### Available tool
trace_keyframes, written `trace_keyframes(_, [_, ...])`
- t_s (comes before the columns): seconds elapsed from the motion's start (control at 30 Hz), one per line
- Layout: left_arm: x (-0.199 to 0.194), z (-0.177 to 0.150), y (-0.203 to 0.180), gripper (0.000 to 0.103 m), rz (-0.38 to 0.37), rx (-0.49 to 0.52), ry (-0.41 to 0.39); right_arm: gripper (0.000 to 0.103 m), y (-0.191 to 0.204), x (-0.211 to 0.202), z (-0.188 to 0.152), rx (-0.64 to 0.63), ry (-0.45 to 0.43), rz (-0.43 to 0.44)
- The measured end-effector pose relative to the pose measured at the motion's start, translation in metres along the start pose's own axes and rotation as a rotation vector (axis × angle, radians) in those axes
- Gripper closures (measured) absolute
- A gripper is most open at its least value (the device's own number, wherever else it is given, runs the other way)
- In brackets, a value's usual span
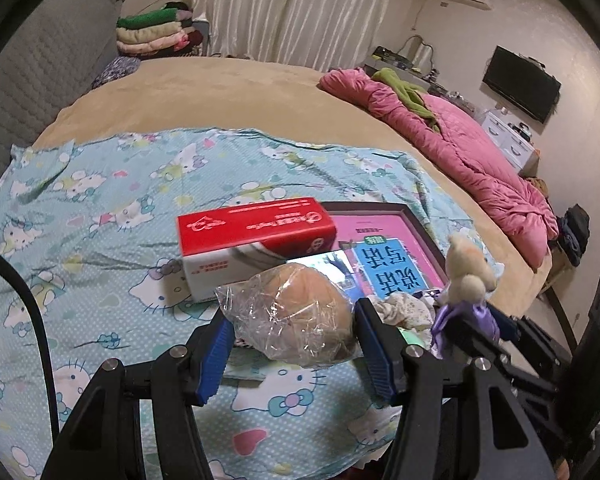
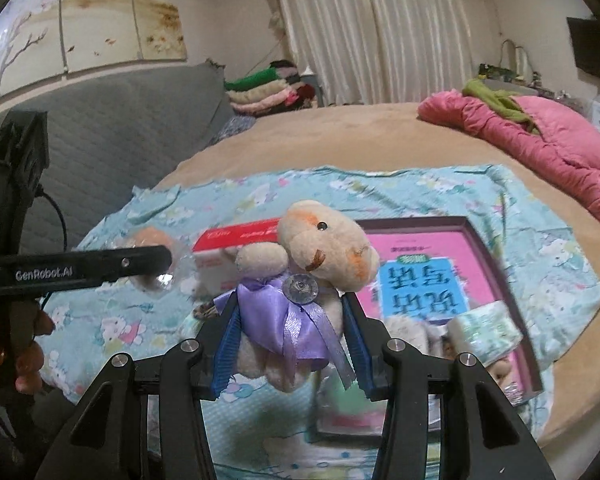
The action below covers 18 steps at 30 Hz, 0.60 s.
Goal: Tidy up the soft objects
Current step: 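Lift and carry the bear and clear bag with both grippers over the tray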
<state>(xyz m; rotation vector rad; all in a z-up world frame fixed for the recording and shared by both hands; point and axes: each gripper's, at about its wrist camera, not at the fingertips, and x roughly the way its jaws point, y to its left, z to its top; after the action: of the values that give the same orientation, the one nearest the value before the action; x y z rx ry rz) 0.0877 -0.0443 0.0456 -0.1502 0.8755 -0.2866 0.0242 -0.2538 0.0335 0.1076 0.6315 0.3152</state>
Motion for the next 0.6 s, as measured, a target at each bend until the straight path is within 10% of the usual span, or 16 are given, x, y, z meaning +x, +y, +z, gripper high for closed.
trace_keyframes(0.6, [0.021,0.003,-0.071,0.044,-0.045,0.128,0.041,0.053,-0.083,-0.050,0.015,0.132,-0.126,-0.138])
